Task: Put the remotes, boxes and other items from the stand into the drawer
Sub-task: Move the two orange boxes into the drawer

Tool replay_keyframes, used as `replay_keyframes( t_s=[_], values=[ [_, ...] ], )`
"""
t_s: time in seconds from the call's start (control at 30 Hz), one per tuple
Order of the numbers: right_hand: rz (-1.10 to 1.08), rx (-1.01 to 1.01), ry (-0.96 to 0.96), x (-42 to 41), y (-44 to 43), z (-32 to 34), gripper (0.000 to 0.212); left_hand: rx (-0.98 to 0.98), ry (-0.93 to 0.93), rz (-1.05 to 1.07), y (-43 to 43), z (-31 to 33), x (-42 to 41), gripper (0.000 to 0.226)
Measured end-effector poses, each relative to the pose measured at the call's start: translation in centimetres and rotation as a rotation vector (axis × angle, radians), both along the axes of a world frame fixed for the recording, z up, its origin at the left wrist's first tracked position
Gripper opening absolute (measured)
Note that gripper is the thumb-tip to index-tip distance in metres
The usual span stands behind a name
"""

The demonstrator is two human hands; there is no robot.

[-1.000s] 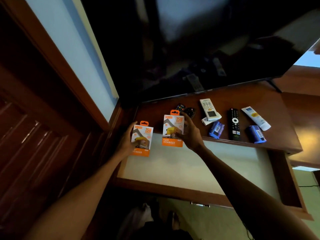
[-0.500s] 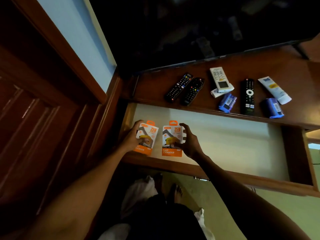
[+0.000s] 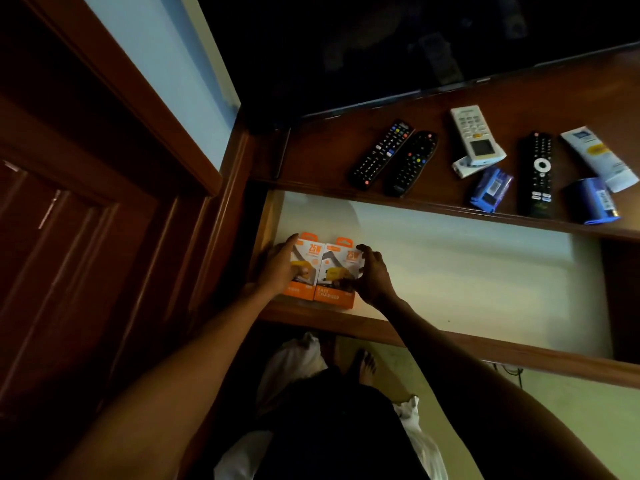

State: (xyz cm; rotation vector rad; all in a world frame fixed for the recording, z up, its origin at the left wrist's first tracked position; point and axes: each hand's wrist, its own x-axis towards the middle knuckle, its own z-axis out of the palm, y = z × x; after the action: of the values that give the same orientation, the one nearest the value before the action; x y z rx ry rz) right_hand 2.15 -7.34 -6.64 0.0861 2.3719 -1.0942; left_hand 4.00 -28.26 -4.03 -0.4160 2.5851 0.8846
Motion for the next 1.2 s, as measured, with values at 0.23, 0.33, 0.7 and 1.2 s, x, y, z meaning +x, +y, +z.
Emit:
replay_keyframes(
  t_s=[0.23, 0.33, 0.7, 1.2],
  values=[
    [0.066, -0.009, 0.003, 0.5, -2.3, 0.1, 0.092, -0.008, 0.099, 0.007, -1.1, 0.7, 1.4, 0.069],
    [0.086, -0.015, 0.009, 0.6, -3.2, 0.2, 0.093, 0.104, 0.291, 0.077, -2.3, 2.2, 1.8, 0.054],
    [0.107, -0.017, 0.014, 0.6, -3.0, -0.6, 0.091, 0.197, 0.330, 0.259, -4.5, 2.0, 2.9, 0.062],
    [0.259, 0.095, -0.047, -0.9, -1.1, 3.3, 0.084, 0.196, 0.388, 0.152, -1.7, 4.8, -1.6, 0.057]
  ],
)
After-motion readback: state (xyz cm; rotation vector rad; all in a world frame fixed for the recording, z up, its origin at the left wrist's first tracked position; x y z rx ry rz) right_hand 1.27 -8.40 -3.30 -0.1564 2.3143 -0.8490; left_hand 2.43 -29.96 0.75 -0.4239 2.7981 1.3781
